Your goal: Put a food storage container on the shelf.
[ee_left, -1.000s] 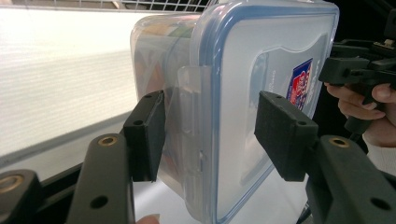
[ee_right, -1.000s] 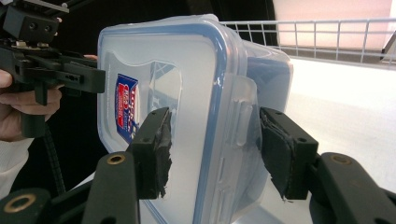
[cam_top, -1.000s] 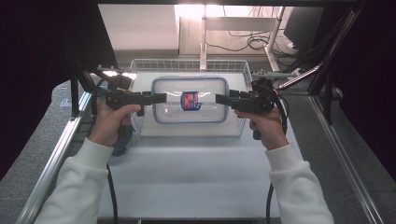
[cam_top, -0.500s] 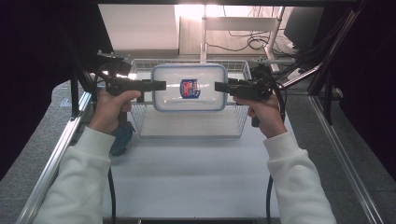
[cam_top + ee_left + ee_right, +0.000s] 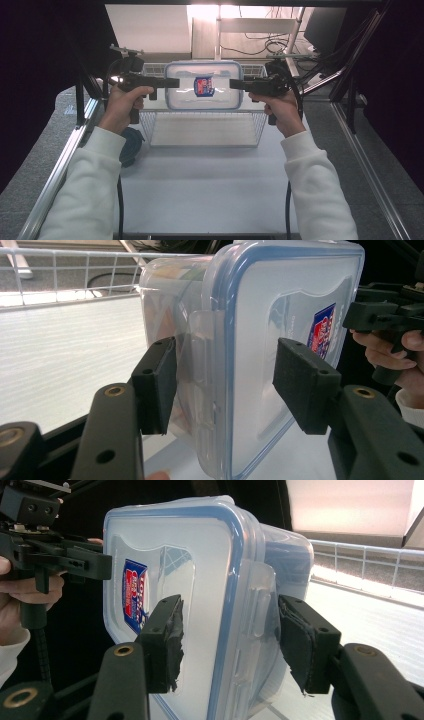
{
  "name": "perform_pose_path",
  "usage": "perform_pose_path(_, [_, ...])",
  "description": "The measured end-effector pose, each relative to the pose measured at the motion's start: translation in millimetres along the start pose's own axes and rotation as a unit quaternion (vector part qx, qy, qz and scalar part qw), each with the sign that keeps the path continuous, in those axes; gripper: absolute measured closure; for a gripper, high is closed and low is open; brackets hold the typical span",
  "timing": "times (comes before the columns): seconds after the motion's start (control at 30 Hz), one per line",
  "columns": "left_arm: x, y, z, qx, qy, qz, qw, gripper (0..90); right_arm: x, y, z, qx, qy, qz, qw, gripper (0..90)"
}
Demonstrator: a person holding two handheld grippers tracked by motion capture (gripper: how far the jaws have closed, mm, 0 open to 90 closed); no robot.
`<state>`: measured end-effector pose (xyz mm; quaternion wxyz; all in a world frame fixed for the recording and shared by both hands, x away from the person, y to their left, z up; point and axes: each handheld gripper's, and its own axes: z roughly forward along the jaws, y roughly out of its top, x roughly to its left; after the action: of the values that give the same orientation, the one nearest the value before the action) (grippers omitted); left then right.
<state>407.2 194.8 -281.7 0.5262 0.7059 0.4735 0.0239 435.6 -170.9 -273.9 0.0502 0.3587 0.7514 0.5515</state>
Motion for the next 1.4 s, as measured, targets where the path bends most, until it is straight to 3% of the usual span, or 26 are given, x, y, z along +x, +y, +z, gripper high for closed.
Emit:
perform_pose_path(0.37, [16.9,2.5,17.7,0.021,0.002,-0.021,0.9995,42.9,-16.4,-1.7,15.1,0.020,-0.003,0.022,0.9995,45.1])
perform_pose_path(0.5, [21.9,6.4,21.8,0.015,-0.002,-0.033,0.9993,43.6,-25.8,-2.2,19.6,0.022,0.002,0.042,0.9989,45.0])
perform_pose_path(0.67, [33.6,12.8,28.8,0.011,-0.013,-0.066,0.9977,44.0,-35.2,3.7,26.3,0.035,0.002,0.080,0.9962,44.5])
perform_pose_path(0.8, [44.4,15.1,35.3,0.006,-0.021,-0.091,0.9956,44.1,-44.0,11.9,33.6,0.058,0.003,0.112,0.9920,43.3])
perform_pose_path(1.03, [56.6,16.7,46.2,-0.005,-0.028,-0.127,0.9915,43.6,-55.0,18.0,44.1,0.078,-0.009,0.176,0.9812,41.0])
perform_pose_path(1.27, [63.6,15.2,53.9,-0.011,-0.027,-0.147,0.9887,41.2,-55.9,17.5,53.8,0.072,-0.039,0.219,0.9722,37.2])
perform_pose_path(1.4, [67.2,13.7,57.8,-0.017,-0.022,-0.161,0.9866,40.7,-59.6,15.4,58.2,0.065,-0.044,0.245,0.9662,36.9])
